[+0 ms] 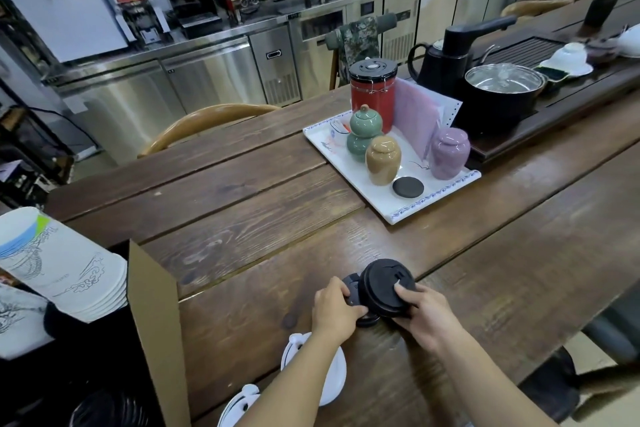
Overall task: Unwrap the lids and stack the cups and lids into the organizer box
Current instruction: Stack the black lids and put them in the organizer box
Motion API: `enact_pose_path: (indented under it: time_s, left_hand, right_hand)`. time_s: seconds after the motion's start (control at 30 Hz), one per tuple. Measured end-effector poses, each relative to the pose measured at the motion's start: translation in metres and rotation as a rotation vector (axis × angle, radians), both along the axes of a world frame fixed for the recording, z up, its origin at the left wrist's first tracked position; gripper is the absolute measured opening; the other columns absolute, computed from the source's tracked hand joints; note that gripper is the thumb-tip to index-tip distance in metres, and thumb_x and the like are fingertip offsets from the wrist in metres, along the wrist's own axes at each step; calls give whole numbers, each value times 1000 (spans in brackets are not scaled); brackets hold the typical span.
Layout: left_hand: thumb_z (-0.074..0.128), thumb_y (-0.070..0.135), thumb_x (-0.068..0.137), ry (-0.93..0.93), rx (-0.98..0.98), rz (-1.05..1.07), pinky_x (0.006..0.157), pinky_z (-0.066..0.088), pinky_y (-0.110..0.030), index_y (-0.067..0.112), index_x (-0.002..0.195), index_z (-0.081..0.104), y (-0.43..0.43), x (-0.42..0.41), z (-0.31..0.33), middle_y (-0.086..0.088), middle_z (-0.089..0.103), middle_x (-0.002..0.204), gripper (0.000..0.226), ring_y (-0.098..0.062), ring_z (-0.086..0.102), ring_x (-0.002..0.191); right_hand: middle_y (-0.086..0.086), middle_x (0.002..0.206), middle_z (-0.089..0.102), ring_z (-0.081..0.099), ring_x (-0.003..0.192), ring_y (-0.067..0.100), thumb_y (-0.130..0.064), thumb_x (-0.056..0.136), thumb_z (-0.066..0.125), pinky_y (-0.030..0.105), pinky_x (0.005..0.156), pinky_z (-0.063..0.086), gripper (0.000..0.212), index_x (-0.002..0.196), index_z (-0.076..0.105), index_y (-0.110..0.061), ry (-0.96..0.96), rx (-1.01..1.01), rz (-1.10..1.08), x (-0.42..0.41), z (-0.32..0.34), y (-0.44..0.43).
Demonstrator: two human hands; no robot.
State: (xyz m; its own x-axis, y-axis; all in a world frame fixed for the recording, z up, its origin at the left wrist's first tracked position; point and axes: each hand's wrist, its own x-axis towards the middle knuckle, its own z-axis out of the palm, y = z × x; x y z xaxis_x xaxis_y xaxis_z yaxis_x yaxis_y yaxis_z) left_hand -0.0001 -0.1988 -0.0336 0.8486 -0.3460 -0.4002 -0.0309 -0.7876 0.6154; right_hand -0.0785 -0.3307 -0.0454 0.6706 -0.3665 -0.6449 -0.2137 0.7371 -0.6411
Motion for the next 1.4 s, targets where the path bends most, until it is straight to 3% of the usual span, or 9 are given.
enact_pose_path:
  time_s: [0.17,0.3,0.4,0.47,0.6,0.73,1.0,1.27,1.4]
  left_hand:
    - [47,-1,84,242,-195,247,89,48,-37,14,118,45,-4,8,3,-6,52,117,38,-24,51,101]
    - [47,11,86,564,-390,577,83,44,-40,13,114,51,-1,13,18,-5,53,107,28,-21,48,87]
    - [60,35,86,720,-485,622,88,45,-45,17,121,53,11,17,19,-7,55,123,39,-26,50,106]
    - [69,45,77,706,-473,594,89,49,-44,17,121,54,14,17,15,-9,55,126,54,-29,52,111]
    - [82,47,42,628,-420,541,74,54,-40,22,105,59,17,15,6,-5,50,129,72,-27,55,108]
    - [82,24,66,612,-476,508,85,51,-40,21,94,45,25,11,13,-6,51,120,47,-23,53,106]
    - [77,6,73,690,-662,465,89,53,-53,16,120,46,46,7,20,-7,55,120,57,-28,55,110]
    - [87,16,50,719,-733,483,79,57,-54,9,126,52,71,13,32,-18,58,126,84,-36,60,110]
    - [84,17,66,640,-766,539,79,58,-50,12,121,48,87,8,46,-13,56,121,66,-30,60,105]
  right_hand:
    - [10,102,65,62,91,24,-13,86,63,32,65,49,29,114,55,-6,61,-206,180,9,-2,11]
    - [8,107,64,61,97,24,-13,87,62,32,69,48,28,114,55,-8,65,-264,231,16,-1,15]
    - [9,105,64,61,96,23,-9,84,64,30,73,50,24,107,56,-12,58,-422,336,21,-3,27]
    - [13,108,61,60,100,27,-7,79,68,33,79,52,26,102,56,-15,72,-577,399,25,-6,35]
    - [1,91,63,61,85,14,5,80,64,16,61,47,29,103,57,-10,19,-516,442,21,2,36]
    - [9,98,66,61,91,23,8,67,72,23,66,47,42,104,61,-7,-34,-435,396,17,3,31]
    - [10,115,60,60,104,29,-4,73,74,42,83,53,49,117,55,-16,-158,-312,353,19,4,45]
    - [17,113,68,64,105,34,-16,61,81,50,94,50,53,111,63,-10,-244,-327,466,30,18,63]
    - [16,108,69,65,100,33,-18,65,75,44,87,54,44,106,63,-9,-248,-348,460,38,29,77]
